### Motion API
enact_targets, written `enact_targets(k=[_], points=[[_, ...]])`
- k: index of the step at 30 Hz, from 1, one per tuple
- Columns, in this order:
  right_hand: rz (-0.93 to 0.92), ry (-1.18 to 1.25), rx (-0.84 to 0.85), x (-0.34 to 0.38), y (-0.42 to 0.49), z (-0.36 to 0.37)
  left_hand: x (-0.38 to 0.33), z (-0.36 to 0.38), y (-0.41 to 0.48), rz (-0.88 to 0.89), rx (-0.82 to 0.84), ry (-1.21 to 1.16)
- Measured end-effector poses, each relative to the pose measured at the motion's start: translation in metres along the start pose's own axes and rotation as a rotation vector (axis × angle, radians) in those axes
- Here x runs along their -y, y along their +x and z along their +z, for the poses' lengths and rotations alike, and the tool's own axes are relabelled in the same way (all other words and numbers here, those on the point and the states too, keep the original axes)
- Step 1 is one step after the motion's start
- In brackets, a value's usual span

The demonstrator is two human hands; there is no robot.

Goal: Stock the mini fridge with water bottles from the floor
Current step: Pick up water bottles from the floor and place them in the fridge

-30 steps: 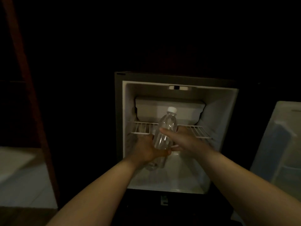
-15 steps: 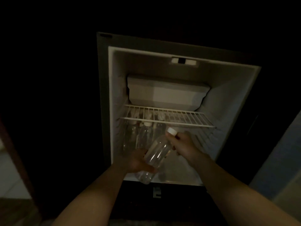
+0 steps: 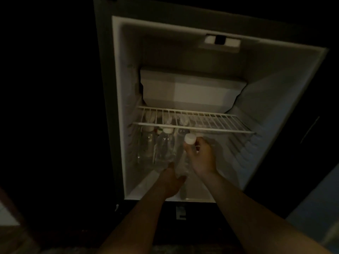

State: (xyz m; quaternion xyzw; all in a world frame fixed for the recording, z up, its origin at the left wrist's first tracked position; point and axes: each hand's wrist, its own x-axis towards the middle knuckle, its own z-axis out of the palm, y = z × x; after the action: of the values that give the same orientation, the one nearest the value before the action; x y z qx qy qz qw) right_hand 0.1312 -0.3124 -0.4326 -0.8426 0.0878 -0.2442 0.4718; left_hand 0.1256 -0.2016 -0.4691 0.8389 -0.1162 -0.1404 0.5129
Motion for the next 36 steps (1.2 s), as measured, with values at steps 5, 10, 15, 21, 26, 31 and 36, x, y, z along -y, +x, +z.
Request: enact_targets(k=[5,10,15,21,26,31,36], points=[[-0.015,0.105,0.053,-0.016,-0.004,0.001,0.006,0.0,0.011,-0.099,-0.075,-0.203],[0.094,-0.099,0.212,-0.042,-0.021,0.007,0.003,0.004,0.014,-0.287,-0.1,-0.325],[0.228,-0.083,0.139,-0.044,-0.011,0.021,-0.001,0.002,0.015,-0.378,-0.13,-0.552],[0.32,0.138,0.018,-0.05,-0.006,0.031,-0.006,0.005,0.013,-0.383,-0.114,-0.793],[0.354,0.185,-0.018,-0.05,-0.005,0.04,-0.007,0.013,0.016,-0.349,-0.128,-0.752],[0.327,0.043,0.105,-0.051,0.001,0.029,-0.007,0.008,0.013,-0.347,-0.083,-0.752],[0.47,-0.137,0.279,-0.044,-0.001,0.024,-0.003,-0.005,0.006,-0.373,0.0,-0.515]])
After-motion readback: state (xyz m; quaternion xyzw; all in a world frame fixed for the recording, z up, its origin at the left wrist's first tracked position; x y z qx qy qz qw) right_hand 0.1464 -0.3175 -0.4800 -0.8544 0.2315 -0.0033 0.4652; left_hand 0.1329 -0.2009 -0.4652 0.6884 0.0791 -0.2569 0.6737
